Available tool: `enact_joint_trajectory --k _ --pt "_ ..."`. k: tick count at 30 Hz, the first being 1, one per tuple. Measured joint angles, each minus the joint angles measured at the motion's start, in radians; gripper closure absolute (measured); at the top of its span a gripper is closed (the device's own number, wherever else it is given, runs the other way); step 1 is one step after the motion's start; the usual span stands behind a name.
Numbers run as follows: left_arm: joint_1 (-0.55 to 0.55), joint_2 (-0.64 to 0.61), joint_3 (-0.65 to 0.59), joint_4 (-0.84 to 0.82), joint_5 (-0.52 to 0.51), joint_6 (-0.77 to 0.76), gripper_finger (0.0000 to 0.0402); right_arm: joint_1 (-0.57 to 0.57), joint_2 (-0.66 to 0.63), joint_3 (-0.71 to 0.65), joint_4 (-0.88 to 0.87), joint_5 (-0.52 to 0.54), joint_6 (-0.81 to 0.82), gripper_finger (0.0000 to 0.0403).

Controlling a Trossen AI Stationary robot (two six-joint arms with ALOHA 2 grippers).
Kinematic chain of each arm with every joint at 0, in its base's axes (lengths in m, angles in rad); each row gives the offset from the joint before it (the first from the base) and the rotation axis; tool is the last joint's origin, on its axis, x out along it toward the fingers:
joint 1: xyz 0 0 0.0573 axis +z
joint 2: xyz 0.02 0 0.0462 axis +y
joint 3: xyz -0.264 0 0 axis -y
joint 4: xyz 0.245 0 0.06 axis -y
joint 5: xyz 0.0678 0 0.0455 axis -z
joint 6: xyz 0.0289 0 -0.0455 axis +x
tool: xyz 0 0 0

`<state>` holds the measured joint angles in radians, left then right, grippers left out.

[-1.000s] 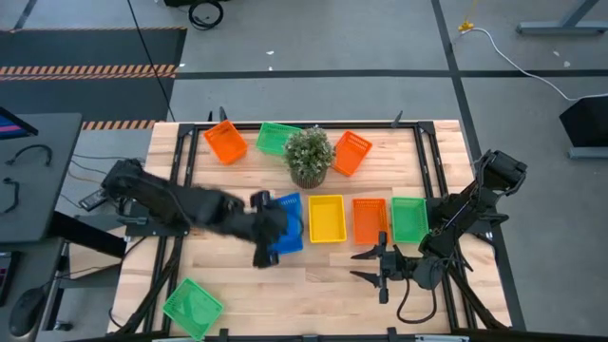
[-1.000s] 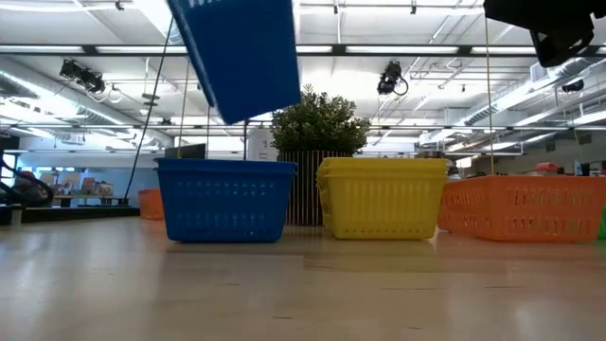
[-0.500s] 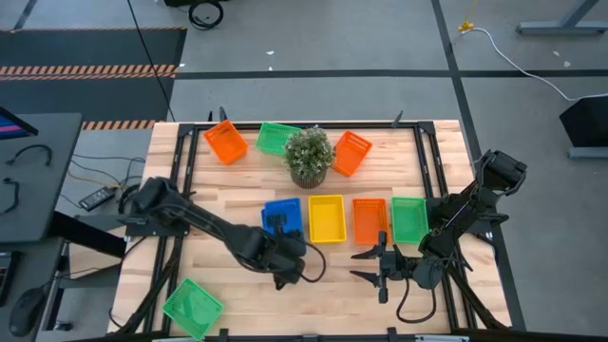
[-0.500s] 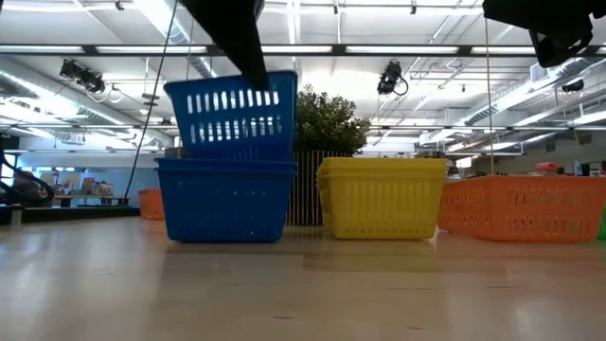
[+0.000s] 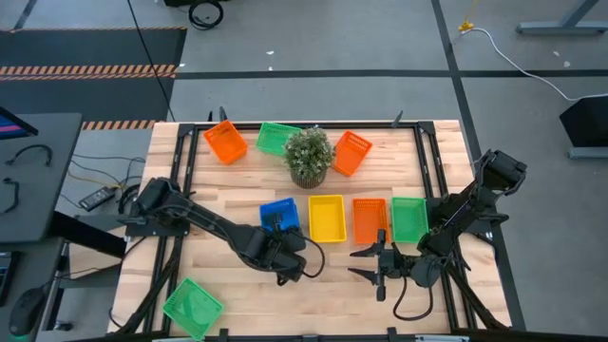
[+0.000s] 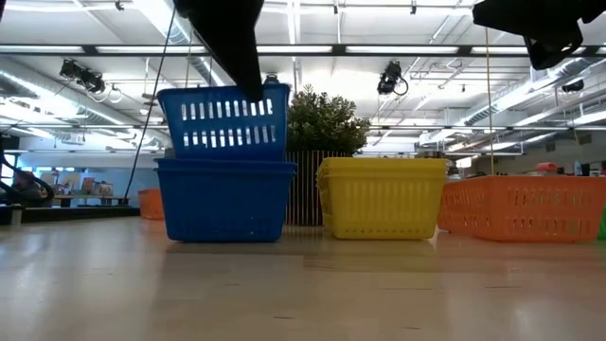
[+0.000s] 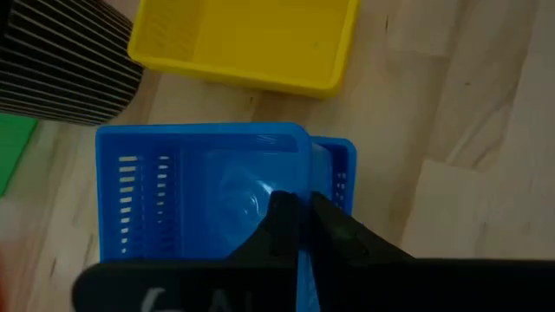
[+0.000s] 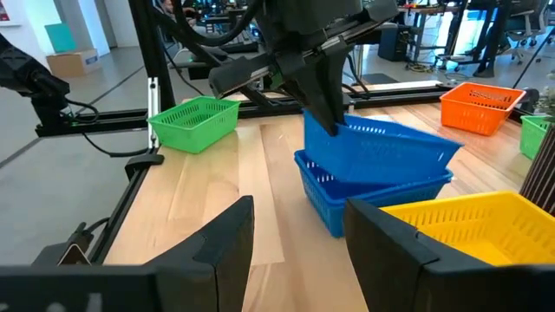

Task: Stack baskets by color
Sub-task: Stack the top blue bin on top of the bottom blue bin

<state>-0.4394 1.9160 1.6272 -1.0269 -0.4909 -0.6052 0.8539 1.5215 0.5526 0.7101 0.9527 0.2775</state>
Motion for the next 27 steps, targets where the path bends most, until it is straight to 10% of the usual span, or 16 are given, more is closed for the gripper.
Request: enact_joint_trajectory --k 13,27 --pt "0.018 0.060 0.000 0.014 -0.019 0.012 0.0355 0.001 0.000 0.001 -0.001 -0.004 0.003 0.0220" --pt "0.022 0.005 0.024 -0.015 0.036 0.038 0.0205 0.001 0.000 0.001 -0.009 -0.004 0.007 0.0220"
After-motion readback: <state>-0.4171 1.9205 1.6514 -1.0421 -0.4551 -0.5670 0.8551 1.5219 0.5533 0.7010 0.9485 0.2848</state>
